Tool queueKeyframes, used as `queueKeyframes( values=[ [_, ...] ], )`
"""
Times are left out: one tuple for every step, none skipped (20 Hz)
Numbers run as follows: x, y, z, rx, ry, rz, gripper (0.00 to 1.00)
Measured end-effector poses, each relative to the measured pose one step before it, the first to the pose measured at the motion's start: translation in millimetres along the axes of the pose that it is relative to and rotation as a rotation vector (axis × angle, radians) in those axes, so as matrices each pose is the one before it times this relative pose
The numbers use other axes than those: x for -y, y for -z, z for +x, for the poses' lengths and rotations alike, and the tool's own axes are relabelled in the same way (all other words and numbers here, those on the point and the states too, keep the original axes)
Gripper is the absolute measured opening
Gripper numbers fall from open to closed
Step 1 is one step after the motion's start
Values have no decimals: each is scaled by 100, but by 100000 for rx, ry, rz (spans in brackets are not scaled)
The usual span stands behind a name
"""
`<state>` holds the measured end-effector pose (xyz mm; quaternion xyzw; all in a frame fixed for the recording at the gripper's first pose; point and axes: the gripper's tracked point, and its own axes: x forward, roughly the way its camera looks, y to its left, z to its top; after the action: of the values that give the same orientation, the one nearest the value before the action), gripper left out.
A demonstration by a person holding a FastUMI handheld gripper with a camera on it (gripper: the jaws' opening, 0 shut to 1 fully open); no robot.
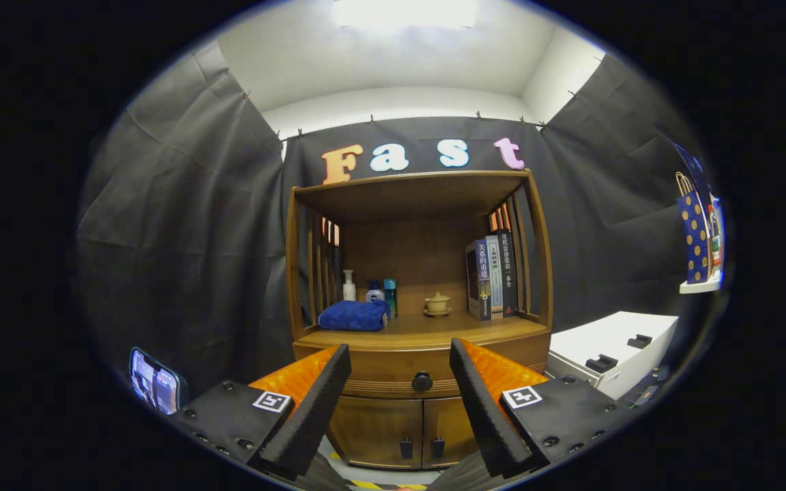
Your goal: Pull open the drawer, take out the items inside it, and place them on the countertop above the cabinet.
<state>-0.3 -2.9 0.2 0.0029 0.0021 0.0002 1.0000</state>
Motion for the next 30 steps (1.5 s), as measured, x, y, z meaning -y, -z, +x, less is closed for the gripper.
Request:
queueKeyframes(
  values=[
    [93, -208, 228, 500, 74, 369, 97],
    [162, -472, 465, 985, -214, 33, 97],
    [318, -345, 659, 1212, 378, -429, 97],
    [348, -376, 981, 1628, 625, -951, 97],
    [274, -382, 1269, 2020, 415, -1490, 97],
    [201, -497, 1445, 2012, 548, -1634, 97],
    [227, 72, 1491, 901, 268, -1987, 97],
    [-88, 414, 1675, -633, -8, -1338, 97],
    [-95, 863, 1668, -1331, 54, -737, 97],
    [-83, 605, 1689, -1007, 84, -889, 97],
    [-34, 938, 1495, -308, 761, -1068, 97],
    [-24, 1185, 1572, -980, 448, -1451, 97],
    [-238, 1769, 1479, -2276, -9, -792, 97],
    [-309, 1938, 1328, -2889, -552, 1006, 97],
    [-530, 1704, 1092, -1736, -2169, 2666, 97],
    [-288, 2441, 802, -2436, -1924, 2449, 97],
    [208, 2391, 458, -5438, 751, 1496, 97],
    [262, 1803, 787, -4851, 1530, 828, 97],
    [387, 1739, 747, -2415, 1187, 314, 97],
    [557, 1612, 856, -2273, 1372, -25, 97],
    [498, 1437, 995, -2117, 980, -445, 97],
    [402, 1173, 971, -1959, 676, -317, 97],
    [298, 947, 751, -1355, 373, -44, 98],
    [136, 828, 528, -1599, 281, 434, 96],
    [285, 607, 117, -850, 46, 912, 95],
    [281, 229, 28, -545, 82, 1082, 94],
    [116, 244, 43, -679, -218, 471, 93],
    [-97, 217, -39, -937, -1047, -36, 92],
    [-143, 252, 52, -838, -1155, -170, 90],
    [-54, 280, -14, -1118, -632, -213, 84]
  ],
)
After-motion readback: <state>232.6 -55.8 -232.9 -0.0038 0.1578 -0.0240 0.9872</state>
